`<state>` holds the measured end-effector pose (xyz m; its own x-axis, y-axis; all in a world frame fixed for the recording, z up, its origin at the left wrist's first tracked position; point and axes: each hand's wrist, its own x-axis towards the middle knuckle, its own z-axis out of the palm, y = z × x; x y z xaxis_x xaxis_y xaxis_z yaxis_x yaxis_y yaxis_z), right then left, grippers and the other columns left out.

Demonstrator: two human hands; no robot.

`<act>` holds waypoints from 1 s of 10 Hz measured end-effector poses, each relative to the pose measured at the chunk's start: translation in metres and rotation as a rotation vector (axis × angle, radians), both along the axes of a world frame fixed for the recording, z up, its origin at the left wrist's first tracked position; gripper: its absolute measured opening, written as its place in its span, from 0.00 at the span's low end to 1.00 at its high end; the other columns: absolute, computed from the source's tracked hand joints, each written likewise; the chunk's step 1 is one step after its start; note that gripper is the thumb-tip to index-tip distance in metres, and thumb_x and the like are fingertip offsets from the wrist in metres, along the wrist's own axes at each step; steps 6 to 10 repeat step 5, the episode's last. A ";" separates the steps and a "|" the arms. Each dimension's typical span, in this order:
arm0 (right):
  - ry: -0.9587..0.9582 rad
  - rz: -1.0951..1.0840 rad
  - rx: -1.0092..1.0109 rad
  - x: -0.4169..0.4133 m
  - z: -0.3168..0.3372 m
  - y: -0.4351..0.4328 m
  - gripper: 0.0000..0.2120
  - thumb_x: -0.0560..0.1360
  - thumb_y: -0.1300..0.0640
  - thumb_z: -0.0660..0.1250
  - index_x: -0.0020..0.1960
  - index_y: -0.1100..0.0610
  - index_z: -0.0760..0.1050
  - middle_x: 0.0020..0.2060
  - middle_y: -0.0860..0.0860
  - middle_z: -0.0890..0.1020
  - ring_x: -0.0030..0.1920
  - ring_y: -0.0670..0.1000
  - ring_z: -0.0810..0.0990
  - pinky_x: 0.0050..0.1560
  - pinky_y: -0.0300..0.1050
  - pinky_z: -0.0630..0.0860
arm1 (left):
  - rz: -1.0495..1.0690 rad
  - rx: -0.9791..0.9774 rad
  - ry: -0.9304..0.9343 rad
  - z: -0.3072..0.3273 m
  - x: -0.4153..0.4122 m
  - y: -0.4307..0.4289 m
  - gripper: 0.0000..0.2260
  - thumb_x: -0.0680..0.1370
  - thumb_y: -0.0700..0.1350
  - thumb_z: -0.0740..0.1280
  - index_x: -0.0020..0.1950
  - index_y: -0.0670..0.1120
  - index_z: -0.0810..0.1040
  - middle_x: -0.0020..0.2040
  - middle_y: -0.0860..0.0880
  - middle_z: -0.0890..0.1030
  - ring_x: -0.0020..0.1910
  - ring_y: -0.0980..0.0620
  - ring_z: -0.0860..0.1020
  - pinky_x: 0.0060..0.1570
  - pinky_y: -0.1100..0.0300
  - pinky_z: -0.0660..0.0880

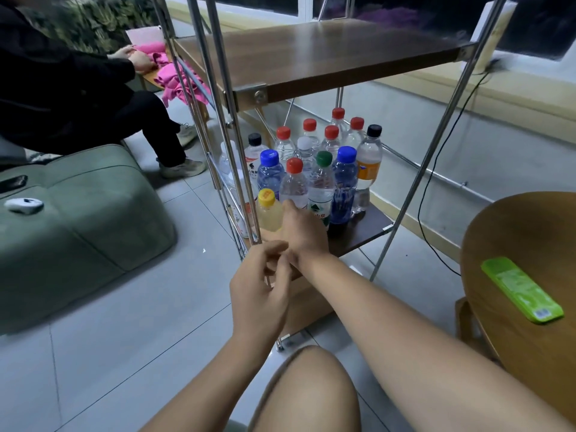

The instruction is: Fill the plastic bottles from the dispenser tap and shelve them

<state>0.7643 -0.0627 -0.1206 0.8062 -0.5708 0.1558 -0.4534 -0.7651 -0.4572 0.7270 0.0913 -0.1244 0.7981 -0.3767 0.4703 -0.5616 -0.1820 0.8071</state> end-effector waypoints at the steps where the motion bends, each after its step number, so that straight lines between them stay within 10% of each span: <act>1: -0.097 0.001 0.003 0.004 -0.005 0.006 0.29 0.76 0.36 0.73 0.62 0.57 0.71 0.48 0.57 0.86 0.47 0.62 0.85 0.41 0.52 0.75 | 0.010 0.051 0.029 -0.006 0.004 0.012 0.09 0.82 0.36 0.71 0.55 0.50 0.84 0.50 0.58 0.84 0.50 0.54 0.83 0.48 0.61 0.76; 10: -0.215 0.063 -0.104 -0.002 -0.025 0.003 0.32 0.81 0.42 0.73 0.76 0.53 0.63 0.43 0.54 0.86 0.40 0.58 0.87 0.38 0.54 0.84 | -0.099 0.217 0.151 -0.017 0.013 0.031 0.07 0.81 0.42 0.72 0.50 0.55 0.83 0.45 0.59 0.85 0.48 0.53 0.83 0.43 0.65 0.75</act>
